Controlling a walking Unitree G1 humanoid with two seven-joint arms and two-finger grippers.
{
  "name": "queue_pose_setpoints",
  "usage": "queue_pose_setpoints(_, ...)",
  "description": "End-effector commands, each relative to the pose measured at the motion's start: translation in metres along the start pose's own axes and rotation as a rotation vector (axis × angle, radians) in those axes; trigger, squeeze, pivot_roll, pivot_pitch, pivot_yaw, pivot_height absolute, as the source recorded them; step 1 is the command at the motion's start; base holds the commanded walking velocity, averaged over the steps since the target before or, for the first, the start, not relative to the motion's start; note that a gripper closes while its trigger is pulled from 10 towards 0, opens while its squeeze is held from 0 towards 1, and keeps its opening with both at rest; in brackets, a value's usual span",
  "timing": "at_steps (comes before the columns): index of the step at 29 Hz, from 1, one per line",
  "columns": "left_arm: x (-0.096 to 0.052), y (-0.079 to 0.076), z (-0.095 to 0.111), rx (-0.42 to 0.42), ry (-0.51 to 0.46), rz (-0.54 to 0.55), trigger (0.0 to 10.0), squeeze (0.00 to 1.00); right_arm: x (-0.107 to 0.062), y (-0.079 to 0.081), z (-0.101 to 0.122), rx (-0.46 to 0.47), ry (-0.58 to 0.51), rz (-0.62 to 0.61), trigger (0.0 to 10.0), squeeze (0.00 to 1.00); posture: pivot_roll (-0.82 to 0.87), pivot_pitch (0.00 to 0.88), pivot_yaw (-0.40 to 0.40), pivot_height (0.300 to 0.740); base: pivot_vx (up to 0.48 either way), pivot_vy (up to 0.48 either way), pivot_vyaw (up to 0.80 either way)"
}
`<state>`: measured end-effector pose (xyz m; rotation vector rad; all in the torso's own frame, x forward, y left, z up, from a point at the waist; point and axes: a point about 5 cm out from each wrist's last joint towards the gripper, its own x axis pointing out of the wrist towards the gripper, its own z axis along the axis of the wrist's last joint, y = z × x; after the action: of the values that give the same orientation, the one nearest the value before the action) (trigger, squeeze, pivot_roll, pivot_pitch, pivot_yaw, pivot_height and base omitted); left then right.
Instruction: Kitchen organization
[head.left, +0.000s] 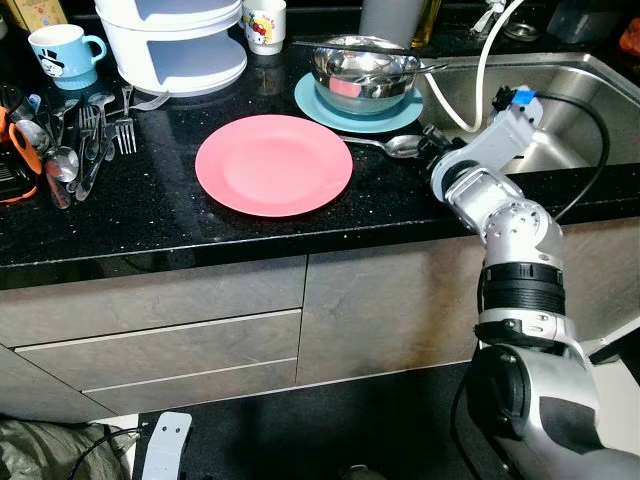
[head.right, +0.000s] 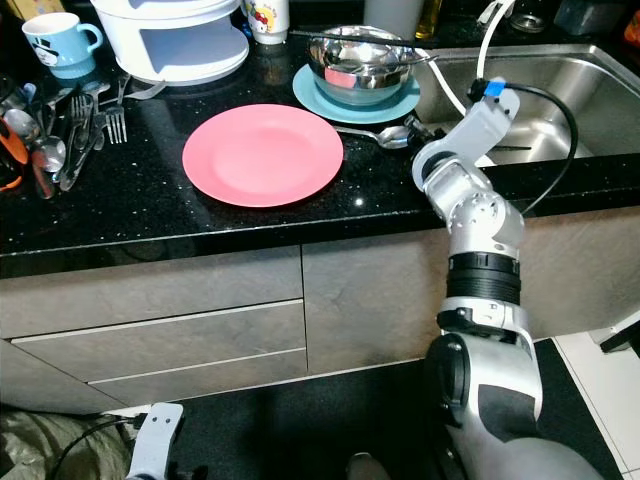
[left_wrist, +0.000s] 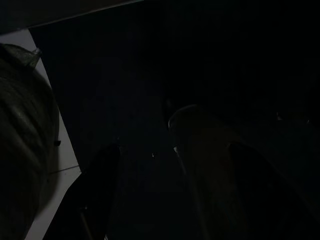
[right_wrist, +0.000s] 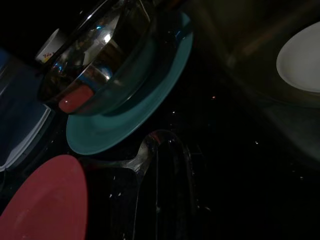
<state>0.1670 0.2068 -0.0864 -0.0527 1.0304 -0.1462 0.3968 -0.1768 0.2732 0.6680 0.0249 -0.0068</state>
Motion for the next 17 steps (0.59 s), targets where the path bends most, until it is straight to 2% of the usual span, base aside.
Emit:
queue_pose_setpoints(1, -0.001, -0.001, -0.007, -0.011, 0.019, 0.005, 10.0, 0.0, -0.001, -0.017, -0.002, -0.018, 0.011, -0.084, 0.0, 0.0, -0.01, 0.184, -0.008, 0.74, 0.0, 0.0, 0.0)
queue_pose_setpoints(5, -0.001, -0.001, -0.007, -0.011, 0.018, 0.004, 10.0, 0.0, -0.001, -0.019, 0.003, 0.007, -0.019, -0.087, 0.0, 0.0, -0.01, 0.182, -0.01, 0.74, 0.0, 0.0, 0.0)
queue_pose_setpoints(6, -0.001, -0.001, -0.007, -0.011, 0.017, 0.003, 10.0, 0.0, -0.001, -0.02, 0.006, 0.02, -0.037, -0.087, 0.0, 0.0, -0.01, 0.181, -0.011, 0.74, 0.0, 0.0, 0.0)
queue_pose_setpoints(7, 0.0, -0.002, -0.007, -0.013, 0.015, 0.002, 10.0, 0.0, -0.003, -0.022, 0.015, 0.039, -0.107, -0.09, 0.0, 0.0, -0.01, 0.179, -0.011, 0.74, 0.0, 0.0, 0.0)
queue_pose_setpoints(11, 0.0, -0.002, -0.006, -0.012, 0.014, 0.001, 10.0, 0.0, -0.005, -0.024, 0.022, 0.049, -0.163, -0.094, 0.0, 0.0, -0.01, 0.18, -0.008, 0.74, 0.0, 0.0, 0.0)
queue_pose_setpoints(17, 0.0, -0.002, -0.006, -0.01, 0.013, 0.001, 10.0, 0.0, -0.006, -0.025, 0.03, 0.066, -0.202, -0.056, 0.0, 0.0, 0.0, 0.175, -0.011, 0.74, 0.0, 0.0, 0.0)
